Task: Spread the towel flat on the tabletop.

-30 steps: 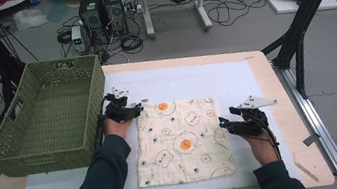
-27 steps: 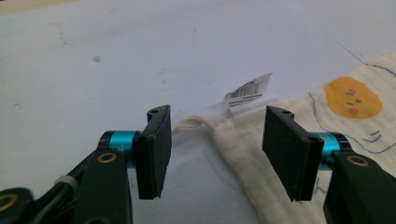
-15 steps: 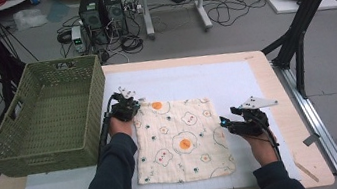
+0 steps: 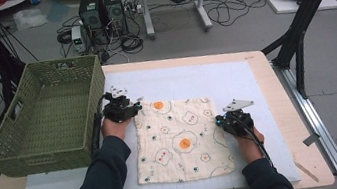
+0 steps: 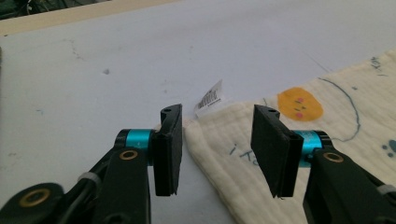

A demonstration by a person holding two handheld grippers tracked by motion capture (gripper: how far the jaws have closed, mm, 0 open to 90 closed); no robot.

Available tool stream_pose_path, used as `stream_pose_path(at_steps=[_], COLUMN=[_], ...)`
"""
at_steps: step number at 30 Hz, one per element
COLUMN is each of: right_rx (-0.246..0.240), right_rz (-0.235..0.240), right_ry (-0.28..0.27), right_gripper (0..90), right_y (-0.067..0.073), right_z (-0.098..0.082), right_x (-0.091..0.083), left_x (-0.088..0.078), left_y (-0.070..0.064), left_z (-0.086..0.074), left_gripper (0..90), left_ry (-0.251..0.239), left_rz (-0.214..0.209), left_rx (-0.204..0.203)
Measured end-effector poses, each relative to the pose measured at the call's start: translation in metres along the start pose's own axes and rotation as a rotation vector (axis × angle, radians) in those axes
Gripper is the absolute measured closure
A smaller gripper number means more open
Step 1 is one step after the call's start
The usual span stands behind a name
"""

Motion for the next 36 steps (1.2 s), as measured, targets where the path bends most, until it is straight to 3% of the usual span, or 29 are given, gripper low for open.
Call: stream_pose_path(at_steps=[5,7,8,9,11,12,13,16,17,18,20,22,23,25,27,29,30,32,36], right_rx=[0.004,0.019,0.026,0.034,0.049,0.056,0.061,0.069,0.066,0.071,0.079,0.096,0.102,0.109,0.122,0.124,0.117,0.116,0.128], right_rz=[-0.016,-0.018,-0.015,-0.015,-0.017,-0.014,-0.015,-0.016,-0.017,-0.018,-0.018,-0.021,-0.021,-0.04,-0.058,-0.052,-0.052,-0.045,-0.036], right_ry=[0.005,0.003,-0.007,-0.013,-0.028,-0.03,-0.033,-0.03,-0.034,-0.036,-0.044,-0.059,-0.068,-0.095,-0.126,-0.152,-0.167,-0.179,-0.176], right_gripper=[83.9,76.9,73.8,72.6,71.0,70.7,70.6,70.3,69.6,68.4,65.6,61.3,57.9,44.0,33.4,29.7,27.8,22.4,11.2], right_y=[-0.002,-0.003,-0.004,-0.005,-0.008,-0.009,-0.011,-0.012,-0.013,-0.014,-0.016,-0.019,-0.021,-0.025,-0.029,-0.032,-0.034,-0.036,-0.039], right_z=[-0.001,-0.001,0.0,0.001,0.001,0.001,0.001,-0.001,-0.001,-0.002,-0.002,-0.001,0.0,0.002,0.006,0.009,0.01,0.012,0.01], right_x=[-0.002,-0.004,-0.005,-0.006,-0.007,-0.008,-0.008,-0.009,-0.009,-0.01,-0.011,-0.015,-0.017,-0.023,-0.03,-0.037,-0.041,-0.047,-0.053], left_x=[0.01,0.013,0.013,0.014,0.017,0.018,0.019,0.021,0.02,0.02,0.015,0.007,-0.001,-0.012,-0.022,-0.033,-0.037,-0.044,-0.06], left_y=[-0.004,-0.005,-0.006,-0.008,-0.014,-0.015,-0.013,-0.004,-0.003,-0.002,-0.002,-0.006,-0.009,-0.013,-0.018,-0.024,-0.027,-0.035,-0.05], left_z=[-0.022,-0.023,-0.023,-0.022,-0.022,-0.021,-0.02,-0.018,-0.018,-0.017,-0.015,-0.01,-0.007,-0.004,-0.006,-0.005,-0.005,-0.006,-0.008], left_gripper=[51.3,48.3,50.6,59.2,85.9,86.5,86.9,86.6,84.9,77.3,49.7,46.0,45.6,44.2,39.1,33.9,32.1,17.8,17.1], left_ry=[0.102,0.111,0.11,0.108,0.11,0.111,0.104,0.072,0.067,0.057,0.041,0.012,-0.03,-0.089,-0.112,-0.166,-0.178,-0.198,-0.227], left_rz=[-0.017,-0.007,-0.005,-0.017,-0.026,-0.006,0.006,0.053,0.06,0.062,0.055,0.011,-0.008,-0.035,-0.089,-0.124,-0.138,-0.179,-0.246], left_rx=[-0.021,-0.011,-0.002,0.034,0.086,0.114,0.113,0.081,0.071,0.052,0.015,0.024,0.034,0.031,0.016,0.028,0.034,0.041,0.065])
Point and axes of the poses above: each handheld gripper's, and its own axes: x roughly forward along the jaws, z roughly out of its top, y roughly to its left, the point moved 9 cm from there along x, roughly forward along the jaws, and after that the axes turned 9 degrees about -z, right-handed, at the moved point
